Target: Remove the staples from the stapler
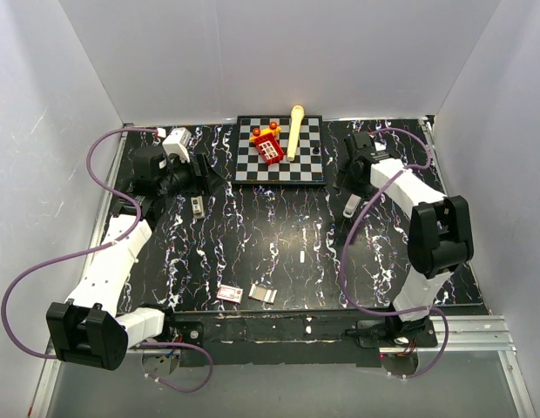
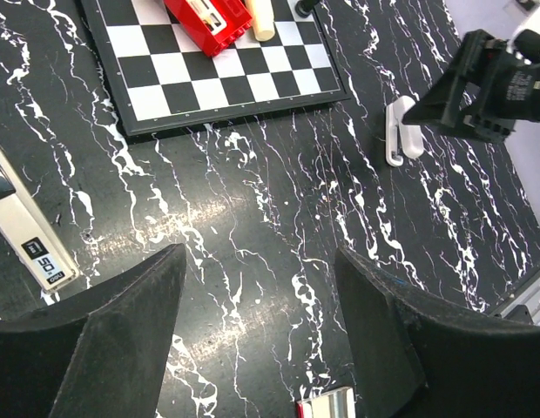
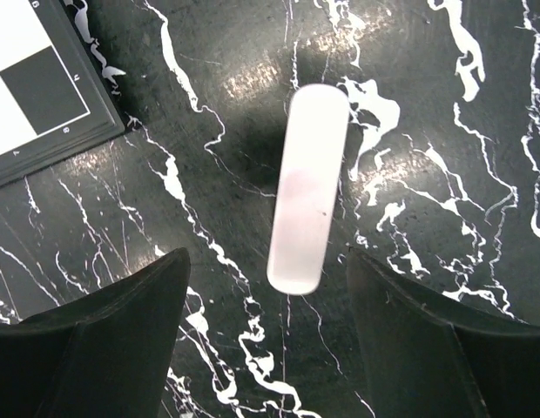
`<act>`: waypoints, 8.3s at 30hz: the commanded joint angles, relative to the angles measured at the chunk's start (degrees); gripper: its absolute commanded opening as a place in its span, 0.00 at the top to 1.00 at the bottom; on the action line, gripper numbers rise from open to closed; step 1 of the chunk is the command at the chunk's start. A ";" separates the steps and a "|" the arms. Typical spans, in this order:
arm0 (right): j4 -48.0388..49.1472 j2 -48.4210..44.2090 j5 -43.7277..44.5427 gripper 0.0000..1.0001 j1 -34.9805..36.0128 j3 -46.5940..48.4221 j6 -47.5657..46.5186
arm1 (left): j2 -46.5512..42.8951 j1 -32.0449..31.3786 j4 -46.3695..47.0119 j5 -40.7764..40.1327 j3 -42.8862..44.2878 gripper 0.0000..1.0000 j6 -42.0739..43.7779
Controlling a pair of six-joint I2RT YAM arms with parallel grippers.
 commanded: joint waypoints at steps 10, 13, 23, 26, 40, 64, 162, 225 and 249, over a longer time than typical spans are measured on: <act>-2.95 6.34 1.11 0.20 -0.18 4.55 3.61 | -0.50 -0.33 1.35 2.88 -0.07 0.32 -1.09; -2.69 6.87 1.20 0.20 -0.18 4.20 3.70 | -0.23 -0.33 1.35 3.06 -0.07 0.32 -1.17; -1.72 8.19 0.15 0.30 -0.27 3.67 3.78 | -0.32 -0.33 1.35 2.36 -0.42 0.33 -1.17; -1.02 7.84 -0.03 0.39 -0.36 2.79 3.43 | -0.14 -0.33 1.26 2.45 -0.42 0.32 -1.09; 1.18 4.59 -3.37 0.99 -0.53 -0.54 0.62 | -0.14 -0.24 1.00 1.22 -0.68 0.33 -0.73; -7.07 -1.05 -19.72 0.99 20.55 11.83 -39.01 | -3.39 -0.50 2.57 1.83 -1.82 0.33 -1.00; 30.27 -4.21 -10.49 0.99 31.37 -20.94 2.46 | 49.69 -19.40 0.82 -12.23 26.39 1.00 0.23; 14.89 -20.46 10.61 0.47 27.94 -20.14 -4.13 | 33.43 -26.08 -19.83 -27.96 24.27 0.45 -8.20; 16.56 -26.44 8.24 0.40 27.94 -25.95 -4.65 | 47.14 -30.83 -29.94 -38.51 37.98 0.40 -18.13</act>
